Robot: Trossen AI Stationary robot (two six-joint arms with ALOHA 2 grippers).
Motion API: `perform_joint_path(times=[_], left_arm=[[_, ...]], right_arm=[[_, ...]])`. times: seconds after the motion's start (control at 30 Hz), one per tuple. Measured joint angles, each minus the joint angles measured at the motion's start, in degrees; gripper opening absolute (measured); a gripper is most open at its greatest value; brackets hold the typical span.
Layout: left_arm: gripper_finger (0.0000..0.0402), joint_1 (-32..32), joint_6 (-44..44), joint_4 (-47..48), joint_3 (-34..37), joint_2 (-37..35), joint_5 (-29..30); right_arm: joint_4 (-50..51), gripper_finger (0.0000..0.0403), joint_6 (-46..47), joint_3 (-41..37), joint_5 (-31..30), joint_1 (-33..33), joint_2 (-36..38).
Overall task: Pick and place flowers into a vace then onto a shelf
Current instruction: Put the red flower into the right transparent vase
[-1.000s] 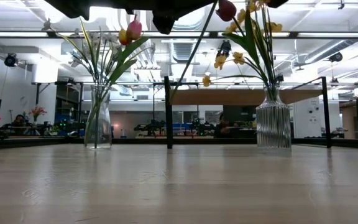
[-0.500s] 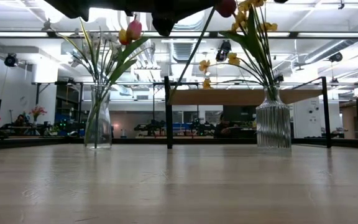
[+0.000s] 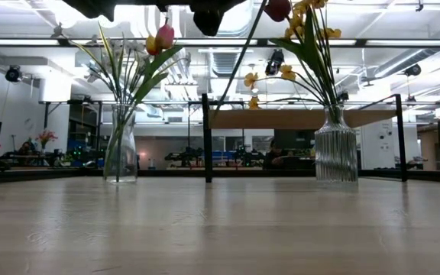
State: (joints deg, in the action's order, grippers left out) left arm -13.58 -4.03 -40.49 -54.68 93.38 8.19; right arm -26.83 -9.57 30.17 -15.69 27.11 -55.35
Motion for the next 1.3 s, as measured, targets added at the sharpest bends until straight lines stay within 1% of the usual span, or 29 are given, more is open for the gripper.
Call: perform_joint_path(times=[0.07,0.37,0.47,0.67,0.97,1.17,1.3], left_arm=[[0.0,0.0,0.0,0.0,0.0,0.0,0.0],[0.0,0.2,-1.5,0.0,-2.2,0.0,0.4],[0.0,0.2,-2.7,0.8,-3.6,0.4,3.1],[0.0,0.6,-3.5,7.1,-7.2,2.0,3.4],[0.0,0.9,-5.8,7.7,-12.3,7.2,3.3],[0.0,0.9,-6.0,8.3,-13.6,7.7,3.3],[0.0,0.9,-6.0,8.3,-13.6,7.6,3.4]], right_arm=[[0.0,0.0224,-1.3,0.1,-1.3,0.0,0.0],[-2.7,0.0224,-5.7,0.3,-1.4,-0.5,0.0],[-2.8,0.0224,-5.7,0.5,-1.4,-1.2,0.0],[-2.8,0.0224,-5.7,0.6,-1.5,-2.0,0.0],[-2.5,0.0224,-5.4,0.6,-1.4,-2.0,0.0],[-2.1,0.022,-4.2,0.6,-1.4,-2.0,0.2],[-2.1,0.0205,-4.3,0.6,-1.4,-2.0,0.2]])
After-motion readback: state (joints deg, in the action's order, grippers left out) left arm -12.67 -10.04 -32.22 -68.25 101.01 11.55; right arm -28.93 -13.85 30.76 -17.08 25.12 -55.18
